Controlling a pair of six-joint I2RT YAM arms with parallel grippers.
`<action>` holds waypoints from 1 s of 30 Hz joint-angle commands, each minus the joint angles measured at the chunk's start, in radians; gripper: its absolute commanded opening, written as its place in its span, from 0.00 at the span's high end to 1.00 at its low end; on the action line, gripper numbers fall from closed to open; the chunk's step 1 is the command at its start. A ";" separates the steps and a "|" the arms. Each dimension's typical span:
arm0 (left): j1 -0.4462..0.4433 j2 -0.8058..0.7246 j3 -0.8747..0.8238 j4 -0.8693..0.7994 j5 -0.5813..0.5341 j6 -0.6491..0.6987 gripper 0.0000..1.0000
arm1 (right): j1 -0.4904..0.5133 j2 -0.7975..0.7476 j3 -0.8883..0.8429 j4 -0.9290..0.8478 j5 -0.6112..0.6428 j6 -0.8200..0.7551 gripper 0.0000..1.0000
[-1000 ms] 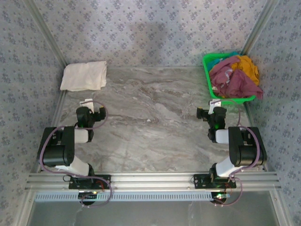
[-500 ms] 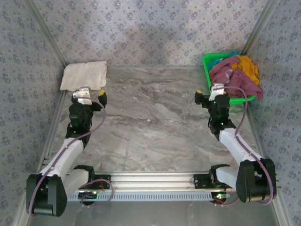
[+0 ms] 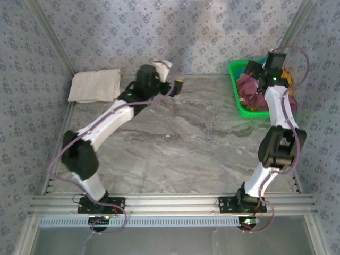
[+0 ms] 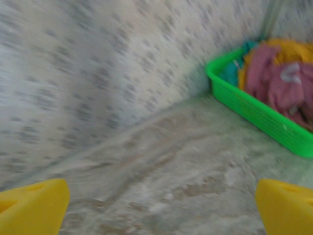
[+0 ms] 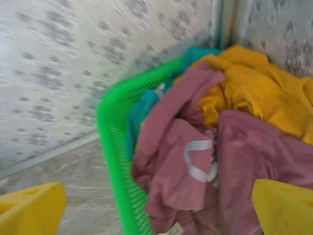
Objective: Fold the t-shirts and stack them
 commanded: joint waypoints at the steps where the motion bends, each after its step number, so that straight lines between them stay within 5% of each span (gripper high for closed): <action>1: -0.059 0.165 0.163 -0.176 0.058 0.022 0.03 | -0.028 0.163 0.170 -0.243 -0.092 0.026 0.00; 9: -0.098 0.478 0.488 -0.245 0.190 -0.058 0.04 | -0.035 0.412 0.341 -0.293 -0.150 0.072 0.12; 12: -0.101 0.521 0.517 -0.224 0.244 -0.087 0.04 | -0.034 0.455 0.357 -0.260 -0.196 0.079 0.32; 15: -0.103 0.502 0.500 -0.209 0.262 -0.102 0.07 | -0.040 0.474 0.394 -0.280 -0.236 0.084 0.72; 24: -0.097 0.061 -0.093 0.225 0.193 -0.175 0.06 | -0.009 0.213 0.357 -0.300 -0.137 0.057 1.00; 30: -0.080 -0.194 -0.384 0.395 0.153 -0.192 0.02 | 0.043 0.012 0.368 -0.330 -0.014 0.002 1.00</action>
